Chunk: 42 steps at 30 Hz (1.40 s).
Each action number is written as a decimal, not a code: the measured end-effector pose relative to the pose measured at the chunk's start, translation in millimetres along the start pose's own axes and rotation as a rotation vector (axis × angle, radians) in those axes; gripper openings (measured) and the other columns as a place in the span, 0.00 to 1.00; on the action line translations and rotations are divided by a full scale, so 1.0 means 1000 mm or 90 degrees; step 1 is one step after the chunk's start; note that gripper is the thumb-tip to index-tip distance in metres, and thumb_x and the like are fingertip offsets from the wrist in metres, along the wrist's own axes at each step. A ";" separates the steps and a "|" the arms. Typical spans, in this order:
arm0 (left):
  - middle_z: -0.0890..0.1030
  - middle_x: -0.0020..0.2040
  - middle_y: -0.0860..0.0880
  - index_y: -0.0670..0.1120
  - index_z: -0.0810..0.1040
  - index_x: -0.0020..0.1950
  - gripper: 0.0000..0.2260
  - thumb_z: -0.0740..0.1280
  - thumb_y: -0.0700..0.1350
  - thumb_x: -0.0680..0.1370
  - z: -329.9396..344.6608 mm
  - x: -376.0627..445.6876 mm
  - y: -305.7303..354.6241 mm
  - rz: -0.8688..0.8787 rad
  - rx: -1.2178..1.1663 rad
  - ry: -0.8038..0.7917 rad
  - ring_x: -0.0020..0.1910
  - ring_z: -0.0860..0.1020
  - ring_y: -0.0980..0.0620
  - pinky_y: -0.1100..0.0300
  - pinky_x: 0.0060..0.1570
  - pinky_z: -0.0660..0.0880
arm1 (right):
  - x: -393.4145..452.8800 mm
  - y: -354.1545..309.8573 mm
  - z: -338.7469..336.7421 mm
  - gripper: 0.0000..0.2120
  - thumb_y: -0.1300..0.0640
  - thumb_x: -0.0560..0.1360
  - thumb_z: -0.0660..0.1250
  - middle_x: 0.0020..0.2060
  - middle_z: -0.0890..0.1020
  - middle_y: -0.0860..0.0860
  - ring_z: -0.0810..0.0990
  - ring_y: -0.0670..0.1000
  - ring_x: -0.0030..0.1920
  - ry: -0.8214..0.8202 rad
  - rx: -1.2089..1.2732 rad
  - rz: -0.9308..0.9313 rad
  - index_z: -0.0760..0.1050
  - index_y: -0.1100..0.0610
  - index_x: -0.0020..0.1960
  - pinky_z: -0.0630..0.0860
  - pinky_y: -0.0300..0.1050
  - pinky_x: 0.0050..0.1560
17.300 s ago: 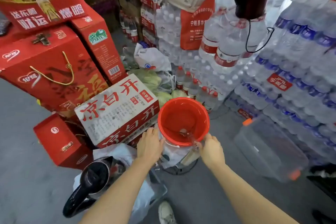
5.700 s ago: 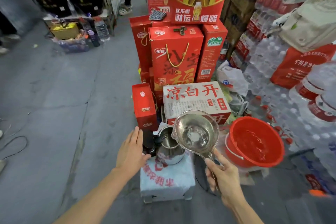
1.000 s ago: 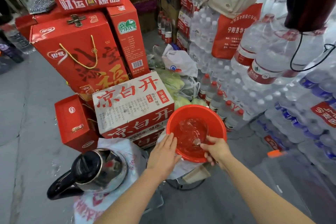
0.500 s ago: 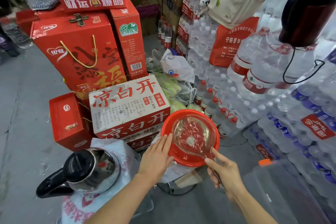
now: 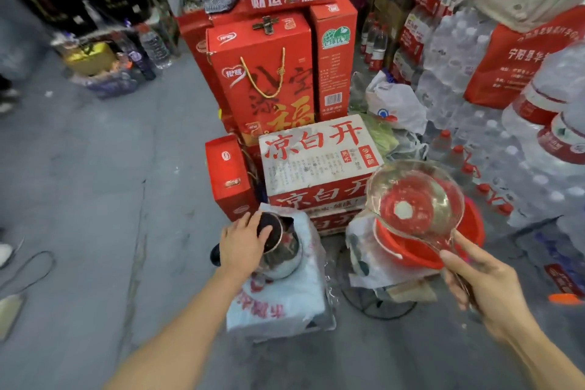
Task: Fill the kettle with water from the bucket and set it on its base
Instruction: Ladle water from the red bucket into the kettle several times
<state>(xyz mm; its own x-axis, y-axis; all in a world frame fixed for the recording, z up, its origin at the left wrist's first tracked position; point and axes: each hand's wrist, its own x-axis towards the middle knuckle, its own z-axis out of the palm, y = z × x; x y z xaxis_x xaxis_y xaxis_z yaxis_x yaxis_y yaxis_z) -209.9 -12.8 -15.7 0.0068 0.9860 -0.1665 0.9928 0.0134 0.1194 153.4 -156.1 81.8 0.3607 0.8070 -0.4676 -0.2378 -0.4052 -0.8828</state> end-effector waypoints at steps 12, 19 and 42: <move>0.83 0.56 0.49 0.53 0.78 0.62 0.18 0.69 0.48 0.72 -0.037 0.006 0.006 -0.120 -0.353 -0.002 0.53 0.80 0.46 0.58 0.47 0.74 | -0.031 0.024 0.103 0.25 0.59 0.70 0.72 0.26 0.73 0.56 0.64 0.49 0.18 -0.087 0.039 -0.004 0.76 0.42 0.64 0.62 0.38 0.20; 0.81 0.57 0.52 0.54 0.77 0.66 0.20 0.67 0.41 0.75 -0.026 -0.017 -0.066 -0.122 -0.644 0.022 0.55 0.78 0.54 0.57 0.59 0.74 | -0.043 0.036 0.141 0.29 0.64 0.76 0.69 0.26 0.73 0.56 0.64 0.49 0.19 -0.085 -0.018 -0.007 0.69 0.49 0.75 0.62 0.37 0.19; 0.83 0.49 0.49 0.46 0.80 0.63 0.16 0.66 0.33 0.77 -0.013 -0.032 -0.136 -0.112 -0.650 -0.035 0.44 0.78 0.54 0.51 0.54 0.76 | -0.043 0.054 0.205 0.29 0.60 0.77 0.70 0.26 0.75 0.55 0.67 0.47 0.21 0.063 -0.277 -0.131 0.64 0.39 0.71 0.69 0.39 0.20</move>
<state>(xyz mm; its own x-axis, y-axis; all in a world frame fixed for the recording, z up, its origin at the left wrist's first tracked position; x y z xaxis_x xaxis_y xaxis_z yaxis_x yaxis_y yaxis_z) -346.8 -44.3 -13.9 -0.0976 0.9476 -0.3041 0.4060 0.3169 0.8572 -59.6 -124.9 63.7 0.4492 0.8531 -0.2653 0.2382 -0.4006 -0.8848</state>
